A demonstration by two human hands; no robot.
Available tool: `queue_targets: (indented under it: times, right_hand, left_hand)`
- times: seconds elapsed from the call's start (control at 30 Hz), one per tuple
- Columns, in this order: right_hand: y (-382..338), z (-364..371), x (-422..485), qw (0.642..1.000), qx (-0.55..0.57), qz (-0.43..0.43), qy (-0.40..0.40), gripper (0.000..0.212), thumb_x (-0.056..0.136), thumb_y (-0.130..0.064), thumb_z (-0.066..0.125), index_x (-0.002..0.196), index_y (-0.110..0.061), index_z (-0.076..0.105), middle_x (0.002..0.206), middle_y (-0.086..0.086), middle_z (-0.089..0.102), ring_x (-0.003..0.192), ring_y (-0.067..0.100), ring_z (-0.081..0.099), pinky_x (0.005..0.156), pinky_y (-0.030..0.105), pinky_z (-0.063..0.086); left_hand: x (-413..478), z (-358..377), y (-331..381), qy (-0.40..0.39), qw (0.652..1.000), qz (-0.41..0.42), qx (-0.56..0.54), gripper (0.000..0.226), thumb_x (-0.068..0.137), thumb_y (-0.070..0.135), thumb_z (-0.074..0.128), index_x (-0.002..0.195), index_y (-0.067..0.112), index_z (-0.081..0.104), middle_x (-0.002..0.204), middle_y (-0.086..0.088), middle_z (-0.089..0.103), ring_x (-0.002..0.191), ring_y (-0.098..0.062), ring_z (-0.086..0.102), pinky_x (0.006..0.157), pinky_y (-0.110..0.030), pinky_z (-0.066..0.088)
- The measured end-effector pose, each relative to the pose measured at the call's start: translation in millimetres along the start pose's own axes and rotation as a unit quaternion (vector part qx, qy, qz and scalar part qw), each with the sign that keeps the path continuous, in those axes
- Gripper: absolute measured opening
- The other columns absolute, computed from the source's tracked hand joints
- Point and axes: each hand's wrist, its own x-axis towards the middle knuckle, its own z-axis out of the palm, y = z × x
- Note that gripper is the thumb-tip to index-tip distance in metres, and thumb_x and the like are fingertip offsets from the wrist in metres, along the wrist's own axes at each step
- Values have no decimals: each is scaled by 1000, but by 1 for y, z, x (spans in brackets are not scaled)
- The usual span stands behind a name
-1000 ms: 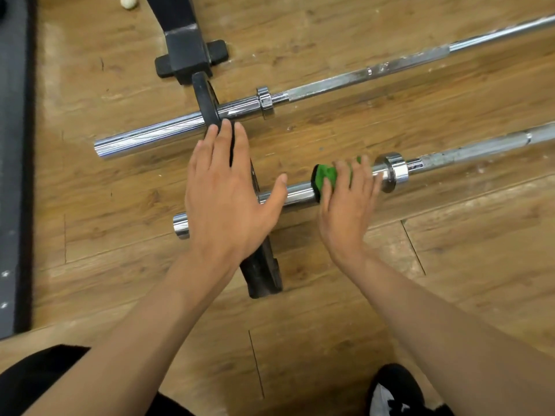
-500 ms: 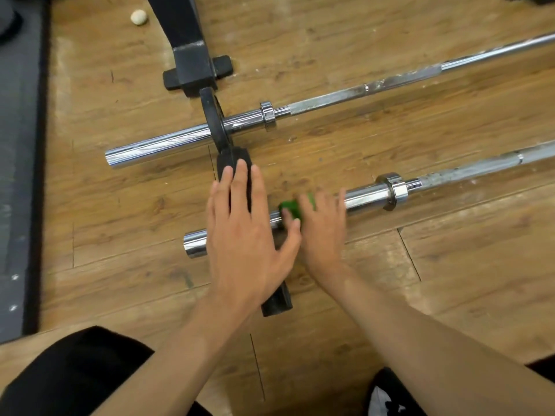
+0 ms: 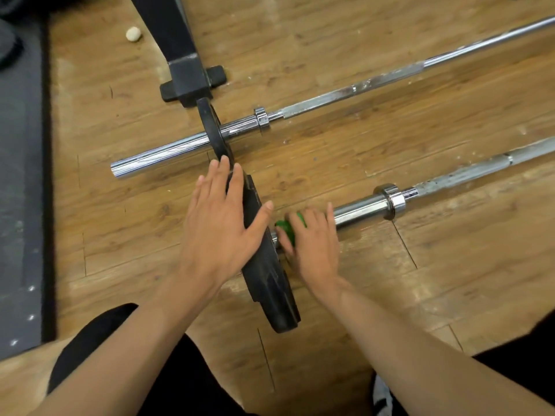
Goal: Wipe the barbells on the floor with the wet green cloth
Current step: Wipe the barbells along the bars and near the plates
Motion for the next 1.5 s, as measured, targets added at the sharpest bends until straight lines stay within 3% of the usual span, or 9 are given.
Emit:
queue_targets:
  times: [0.1,0.3,0.47,0.57,0.73,0.97,1.17,1.37,1.5]
  right_hand:
    - [44,-8,-6,994,-1,-107,-18,38,105,-47,45,123,-21,64,124,7,65,128,28,56,127,51,15]
    - [62,-25,22,978,-56,194,42,37,90,-37,49,102,-13,74,100,16,69,107,38,61,122,57,27]
    - [28,-18,-32,993,-1,-109,-39,34,103,-38,43,120,-18,65,114,8,67,113,27,61,126,50,24]
    - [83,-31,-37,993,-45,-105,-33,37,105,-39,40,124,-16,63,127,10,65,124,30,58,126,51,22]
    - [62,-26,-32,987,-71,144,30,39,95,-31,44,118,-15,71,132,12,66,127,33,57,122,50,26]
    - [67,-26,-86,981,-23,-181,-61,39,102,-33,48,135,-17,63,140,16,59,133,34,50,124,48,27]
    - [72,-26,-62,981,-50,158,104,26,97,-23,53,110,-9,71,115,16,66,116,38,58,113,51,38]
    - [44,-16,-97,990,6,-141,-21,34,106,-35,46,127,-14,64,116,13,65,111,31,58,116,46,36]
    - [109,-40,-72,997,-78,-9,17,38,110,-39,37,119,-13,64,106,12,60,99,35,56,91,46,42]
  left_hand:
    - [5,3,3,-42,999,12,-20,85,102,66,30,166,13,15,174,-8,5,161,-18,-2,127,-29,-6]
    - [-21,14,26,-29,999,12,-28,93,96,70,30,165,9,15,174,-9,7,161,-20,1,124,-26,-6]
    - [-51,19,29,-31,998,38,37,88,94,67,35,155,4,42,162,-24,36,151,-37,29,123,-49,29]
    - [-55,17,23,-22,997,62,37,79,93,65,39,144,7,56,142,-22,50,132,-38,40,109,-54,43]
    - [-51,18,29,-73,994,82,-5,78,93,69,33,145,17,55,161,-14,36,154,-32,23,125,-43,19]
    - [-78,27,40,-52,989,126,51,68,96,60,42,136,11,66,158,-21,45,155,-37,27,128,-49,16]
    - [-94,33,55,-31,989,143,32,62,93,54,47,124,8,73,153,-22,50,153,-42,31,127,-55,20]
    - [-100,36,53,-14,986,161,25,59,92,53,48,122,8,74,155,-22,49,152,-44,31,126,-57,21]
    - [-90,37,44,-3,985,170,5,59,92,54,49,118,8,75,151,-23,52,149,-43,36,128,-54,19]
